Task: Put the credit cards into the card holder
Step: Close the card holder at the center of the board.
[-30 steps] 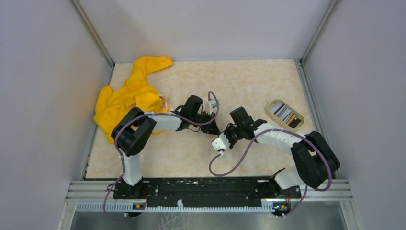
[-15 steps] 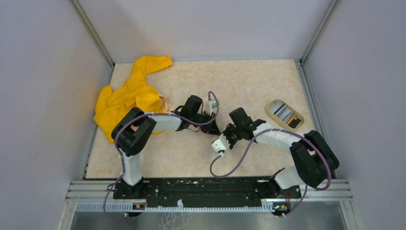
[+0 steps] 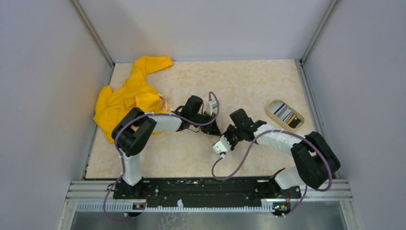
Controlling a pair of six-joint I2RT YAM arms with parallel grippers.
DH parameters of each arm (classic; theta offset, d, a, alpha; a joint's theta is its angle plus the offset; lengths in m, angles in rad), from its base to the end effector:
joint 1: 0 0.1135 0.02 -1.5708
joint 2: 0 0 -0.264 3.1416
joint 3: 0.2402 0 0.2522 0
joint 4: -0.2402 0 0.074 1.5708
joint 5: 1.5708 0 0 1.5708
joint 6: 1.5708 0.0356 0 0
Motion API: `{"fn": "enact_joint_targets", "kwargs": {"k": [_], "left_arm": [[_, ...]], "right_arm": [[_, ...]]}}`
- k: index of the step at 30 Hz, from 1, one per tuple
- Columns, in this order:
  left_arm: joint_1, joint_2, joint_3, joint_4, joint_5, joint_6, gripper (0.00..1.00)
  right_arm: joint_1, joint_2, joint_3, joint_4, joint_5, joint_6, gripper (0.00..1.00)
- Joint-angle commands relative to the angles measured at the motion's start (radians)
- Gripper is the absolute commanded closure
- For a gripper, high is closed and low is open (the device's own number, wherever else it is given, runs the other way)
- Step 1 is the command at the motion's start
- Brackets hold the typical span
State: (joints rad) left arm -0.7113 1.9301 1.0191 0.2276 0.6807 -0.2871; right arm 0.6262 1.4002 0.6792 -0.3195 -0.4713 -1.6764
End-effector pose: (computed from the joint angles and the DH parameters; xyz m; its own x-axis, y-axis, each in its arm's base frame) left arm 0.2802 -0.2711 0.1397 -0.7071 0.3189 -0.6312 0.7057 0.3758 -0.6007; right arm 0.1949 0.1609 0.1658 0.7780 -0.5308 -0.3362 -0.6204 -0.5647 -0.5443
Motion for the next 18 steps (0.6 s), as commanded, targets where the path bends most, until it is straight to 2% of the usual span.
{"fn": "enact_joint_targets", "kwargs": {"k": [1, 11, 18], "left_arm": [[-0.008, 0.017, 0.018, -0.032, -0.02, 0.026, 0.85], [-0.016, 0.034, 0.043, -0.093, -0.063, 0.046, 0.93], [-0.044, 0.062, 0.08, -0.166, -0.11, 0.08, 0.95]], "right_arm": [[0.02, -0.011, -0.036, -0.095, 0.003, 0.008, 1.0], [0.019, 0.047, -0.001, -0.128, 0.016, 0.048, 1.0], [0.019, 0.085, 0.032, -0.164, 0.016, 0.077, 1.0]]}}
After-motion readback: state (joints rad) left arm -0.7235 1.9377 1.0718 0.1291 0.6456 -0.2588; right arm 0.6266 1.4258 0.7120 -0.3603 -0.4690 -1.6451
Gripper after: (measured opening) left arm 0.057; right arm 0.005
